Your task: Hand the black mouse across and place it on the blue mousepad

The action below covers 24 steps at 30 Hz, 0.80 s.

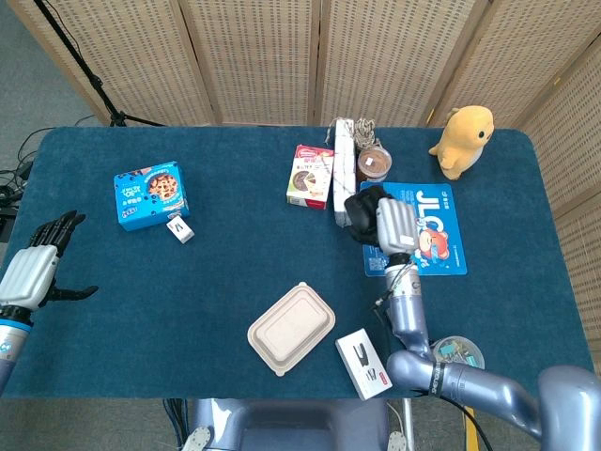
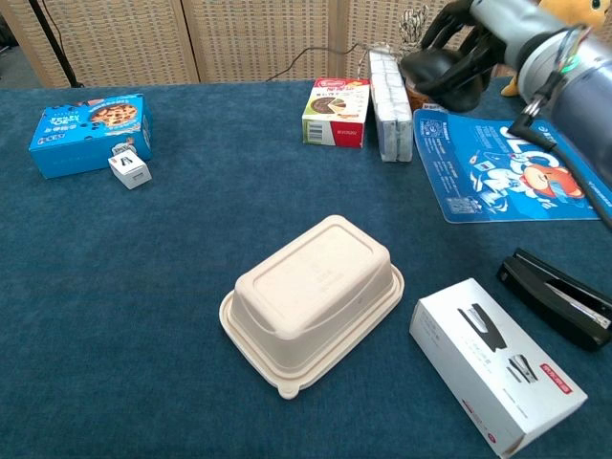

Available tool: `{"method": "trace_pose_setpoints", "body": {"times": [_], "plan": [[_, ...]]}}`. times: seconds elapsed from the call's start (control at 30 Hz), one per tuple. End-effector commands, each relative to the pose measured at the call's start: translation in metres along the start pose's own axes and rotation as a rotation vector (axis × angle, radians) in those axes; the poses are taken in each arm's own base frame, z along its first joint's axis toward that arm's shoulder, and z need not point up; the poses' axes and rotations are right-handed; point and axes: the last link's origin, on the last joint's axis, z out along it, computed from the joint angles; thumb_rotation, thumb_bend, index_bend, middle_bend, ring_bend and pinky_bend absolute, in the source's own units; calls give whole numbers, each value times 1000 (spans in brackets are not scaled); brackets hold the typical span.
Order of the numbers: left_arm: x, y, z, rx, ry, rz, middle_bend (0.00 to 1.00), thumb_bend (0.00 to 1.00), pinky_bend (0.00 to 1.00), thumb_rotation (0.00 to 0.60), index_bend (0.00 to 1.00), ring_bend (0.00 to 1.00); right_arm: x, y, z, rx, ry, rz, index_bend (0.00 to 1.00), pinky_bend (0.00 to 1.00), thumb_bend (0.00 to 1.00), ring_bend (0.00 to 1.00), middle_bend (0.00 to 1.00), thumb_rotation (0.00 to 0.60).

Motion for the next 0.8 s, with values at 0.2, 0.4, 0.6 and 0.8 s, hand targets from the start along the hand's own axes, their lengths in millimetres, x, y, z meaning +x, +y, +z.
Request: {"method": "trace_pose_setpoints", "body": {"times": [0.2, 0.4, 0.6, 0.8], "plan": [[-1, 1, -1, -2, -9, 1, 0, 98, 0, 600, 0, 0, 19, 64, 21, -257, 58, -1, 443, 647, 578, 431, 412, 600], [-3, 2, -1, -2, -18, 6, 0, 98, 0, 600, 0, 0, -3, 94, 15, -346, -3, -4, 450, 646, 579, 431, 418, 600], [-4, 1, 0, 2, -32, 4, 0, 98, 0, 600, 0, 0, -24, 105, 12, -372, -36, -12, 454, 646, 580, 431, 422, 600], [-4, 1, -2, 6, -30, 1, 0, 97, 0, 600, 0, 0, -42, 106, 10, -399, -52, -3, 455, 647, 580, 431, 423, 600]]}}
